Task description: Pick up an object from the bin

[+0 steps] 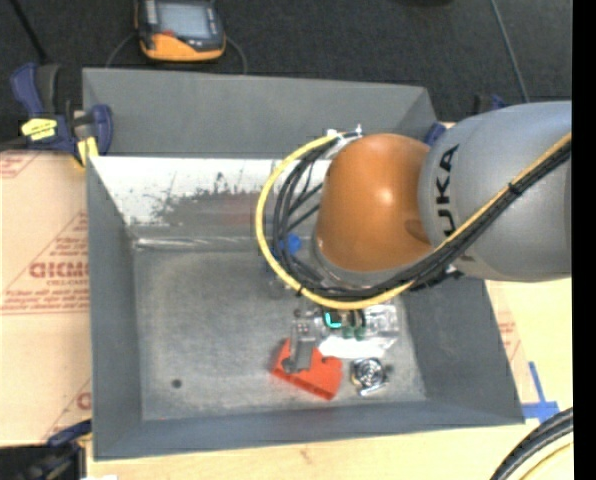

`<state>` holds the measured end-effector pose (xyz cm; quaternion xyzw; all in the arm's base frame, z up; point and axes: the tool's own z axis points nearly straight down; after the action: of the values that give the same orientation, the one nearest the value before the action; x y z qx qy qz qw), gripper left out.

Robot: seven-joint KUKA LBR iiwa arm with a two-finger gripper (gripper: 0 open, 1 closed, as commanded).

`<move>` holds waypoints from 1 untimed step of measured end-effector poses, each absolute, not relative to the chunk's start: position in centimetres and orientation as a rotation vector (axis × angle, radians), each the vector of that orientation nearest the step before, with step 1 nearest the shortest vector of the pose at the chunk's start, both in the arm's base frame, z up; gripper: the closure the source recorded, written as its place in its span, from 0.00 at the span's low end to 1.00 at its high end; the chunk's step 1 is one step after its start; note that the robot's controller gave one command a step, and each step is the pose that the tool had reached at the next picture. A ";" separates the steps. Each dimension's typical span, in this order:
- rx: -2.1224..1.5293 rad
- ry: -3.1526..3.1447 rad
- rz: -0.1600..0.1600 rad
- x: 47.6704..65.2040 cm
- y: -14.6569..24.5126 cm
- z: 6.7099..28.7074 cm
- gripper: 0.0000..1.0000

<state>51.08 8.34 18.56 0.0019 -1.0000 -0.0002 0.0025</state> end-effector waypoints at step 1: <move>0.278 -3.130 0.003 50.3 4.4 18.2 0.00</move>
Offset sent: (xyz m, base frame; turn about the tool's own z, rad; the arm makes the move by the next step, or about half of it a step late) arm -0.0084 -0.0377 -0.0040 -0.1767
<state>50.31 4.36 18.17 0.0884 -0.9961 0.0008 -0.0004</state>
